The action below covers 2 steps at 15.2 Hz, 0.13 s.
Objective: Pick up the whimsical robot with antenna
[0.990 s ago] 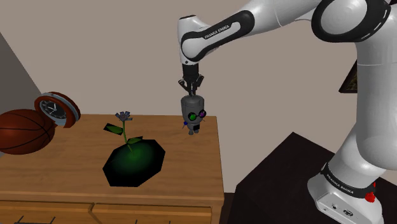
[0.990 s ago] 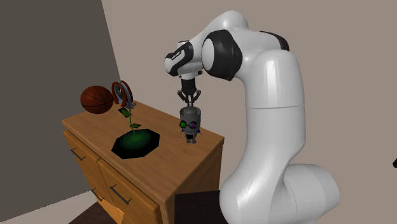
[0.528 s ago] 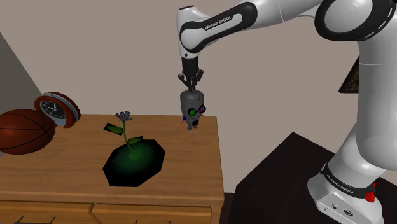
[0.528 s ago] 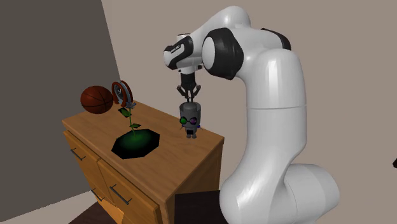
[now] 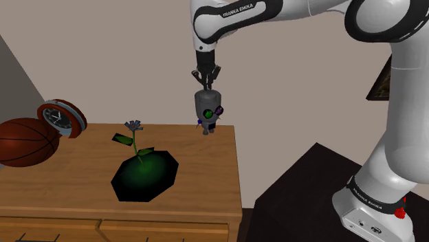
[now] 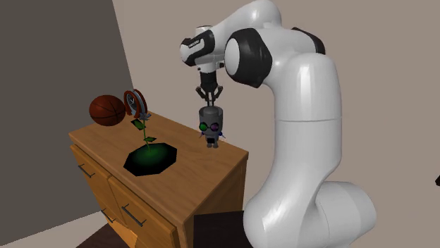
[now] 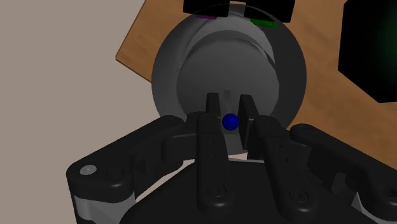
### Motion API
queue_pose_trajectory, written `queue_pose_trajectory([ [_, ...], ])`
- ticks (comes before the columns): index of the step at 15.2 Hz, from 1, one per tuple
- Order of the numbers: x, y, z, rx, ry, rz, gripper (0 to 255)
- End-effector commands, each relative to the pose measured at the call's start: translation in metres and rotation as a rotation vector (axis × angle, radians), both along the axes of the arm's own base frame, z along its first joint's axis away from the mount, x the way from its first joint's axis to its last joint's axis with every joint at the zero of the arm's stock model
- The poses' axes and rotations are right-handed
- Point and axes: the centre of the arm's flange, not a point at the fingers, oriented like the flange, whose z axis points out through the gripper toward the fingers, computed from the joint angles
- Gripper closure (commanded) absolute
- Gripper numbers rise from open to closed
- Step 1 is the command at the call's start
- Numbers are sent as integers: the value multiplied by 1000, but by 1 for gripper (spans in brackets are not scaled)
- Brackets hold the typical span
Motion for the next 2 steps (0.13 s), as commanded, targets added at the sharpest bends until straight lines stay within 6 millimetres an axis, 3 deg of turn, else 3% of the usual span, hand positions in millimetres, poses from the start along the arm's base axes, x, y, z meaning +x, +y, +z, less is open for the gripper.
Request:
queue_pose_trajectory([
  [1, 0, 1, 7, 1, -3, 0, 255],
  [2, 0, 1, 7, 1, -3, 0, 255],
])
